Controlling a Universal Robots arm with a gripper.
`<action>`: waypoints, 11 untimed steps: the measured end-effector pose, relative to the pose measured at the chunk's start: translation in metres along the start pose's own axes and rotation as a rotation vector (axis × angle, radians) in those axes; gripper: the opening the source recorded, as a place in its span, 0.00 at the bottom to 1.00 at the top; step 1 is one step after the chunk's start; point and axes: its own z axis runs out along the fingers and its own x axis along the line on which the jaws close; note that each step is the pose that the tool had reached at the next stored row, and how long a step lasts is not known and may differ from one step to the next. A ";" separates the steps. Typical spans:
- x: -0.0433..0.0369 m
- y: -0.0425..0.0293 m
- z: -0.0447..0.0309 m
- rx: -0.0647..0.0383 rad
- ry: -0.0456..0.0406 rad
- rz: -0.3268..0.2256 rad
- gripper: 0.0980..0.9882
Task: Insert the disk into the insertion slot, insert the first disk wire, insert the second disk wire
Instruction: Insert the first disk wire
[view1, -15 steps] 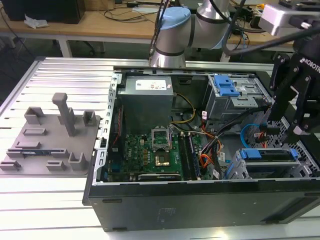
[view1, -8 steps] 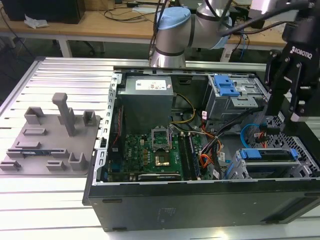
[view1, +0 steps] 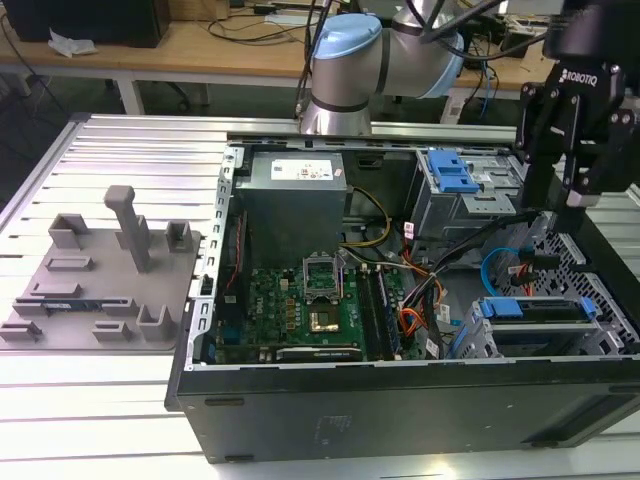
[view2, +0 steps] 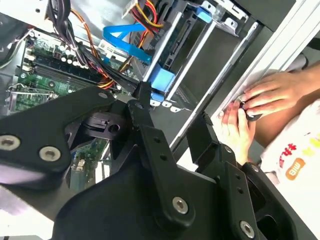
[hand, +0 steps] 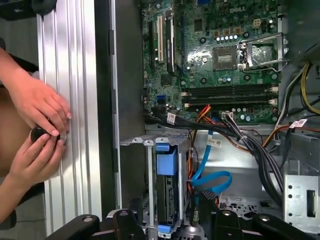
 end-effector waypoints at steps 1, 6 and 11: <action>-0.0002 -0.0018 0.0002 0.000 0.0052 0.000 0.52; -0.0013 -0.0249 0.0017 -0.002 0.0103 -0.001 0.52; -0.0025 -0.0320 0.0051 -0.007 0.0166 0.017 0.52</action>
